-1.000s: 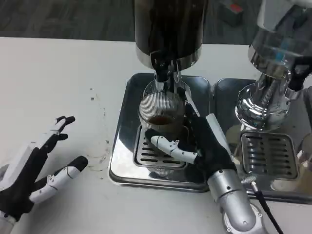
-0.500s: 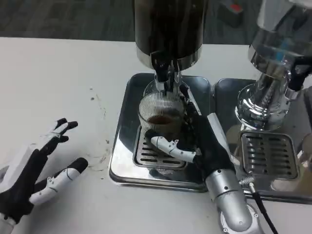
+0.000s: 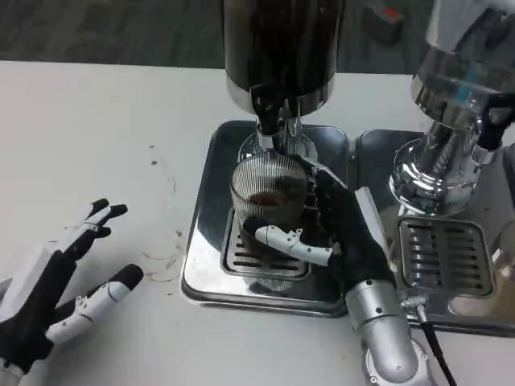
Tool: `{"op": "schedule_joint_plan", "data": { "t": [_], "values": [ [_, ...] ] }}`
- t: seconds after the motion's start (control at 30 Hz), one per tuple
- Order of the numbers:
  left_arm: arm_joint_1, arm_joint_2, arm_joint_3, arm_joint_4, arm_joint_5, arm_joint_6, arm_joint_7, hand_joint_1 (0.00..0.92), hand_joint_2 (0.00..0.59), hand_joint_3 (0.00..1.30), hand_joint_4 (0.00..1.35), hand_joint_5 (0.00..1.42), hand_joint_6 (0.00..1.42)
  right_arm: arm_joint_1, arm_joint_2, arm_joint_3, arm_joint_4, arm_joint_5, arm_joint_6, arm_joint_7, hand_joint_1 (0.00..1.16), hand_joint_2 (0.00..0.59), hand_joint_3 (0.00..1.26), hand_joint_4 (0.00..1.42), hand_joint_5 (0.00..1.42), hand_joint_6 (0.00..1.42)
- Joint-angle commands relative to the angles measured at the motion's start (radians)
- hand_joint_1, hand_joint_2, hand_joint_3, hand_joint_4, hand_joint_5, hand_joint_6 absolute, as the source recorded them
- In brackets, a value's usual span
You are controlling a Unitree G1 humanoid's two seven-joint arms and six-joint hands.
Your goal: Grasp the cup under the faucet to collect the drink, then remove the cup.
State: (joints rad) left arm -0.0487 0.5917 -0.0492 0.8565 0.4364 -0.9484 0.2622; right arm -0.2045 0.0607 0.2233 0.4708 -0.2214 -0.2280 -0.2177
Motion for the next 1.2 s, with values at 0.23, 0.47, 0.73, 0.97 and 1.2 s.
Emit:
{"op": "schedule_joint_plan", "data": {
  "t": [0.23,0.47,0.73,0.97,1.2],
  "values": [
    [0.01,0.02,0.008,-0.011,-0.015,0.0,-0.008,0.0,0.166,0.16,0.03,0.19,0.07,-0.002,0.06,0.005,0.024,0.009,-0.021,-0.046,1.08,0.249,0.32,0.51,0.55,0.67],
    [0.002,0.017,0.006,-0.005,-0.031,0.001,-0.024,0.0,0.169,0.16,0.03,0.19,0.07,-0.001,0.062,0.005,0.009,0.01,-0.053,-0.073,1.11,0.225,0.37,0.55,0.68,0.85],
    [-0.014,0.011,0.0,0.004,-0.038,0.0,-0.035,0.0,0.169,0.16,0.03,0.19,0.07,0.004,0.057,0.007,-0.026,0.005,-0.077,-0.097,1.12,0.223,0.4,0.56,0.73,0.94],
    [-0.024,0.01,-0.003,0.012,-0.039,-0.003,-0.039,0.0,0.173,0.16,0.03,0.19,0.06,0.01,0.052,0.01,-0.035,-0.005,-0.078,-0.108,1.12,0.223,0.4,0.56,0.74,0.96],
    [-0.031,0.01,-0.006,0.021,-0.036,-0.006,-0.038,0.0,0.175,0.17,0.03,0.19,0.06,0.012,0.052,0.017,-0.043,-0.016,-0.084,-0.106,1.12,0.223,0.41,0.56,0.74,0.97]
  ]
}}
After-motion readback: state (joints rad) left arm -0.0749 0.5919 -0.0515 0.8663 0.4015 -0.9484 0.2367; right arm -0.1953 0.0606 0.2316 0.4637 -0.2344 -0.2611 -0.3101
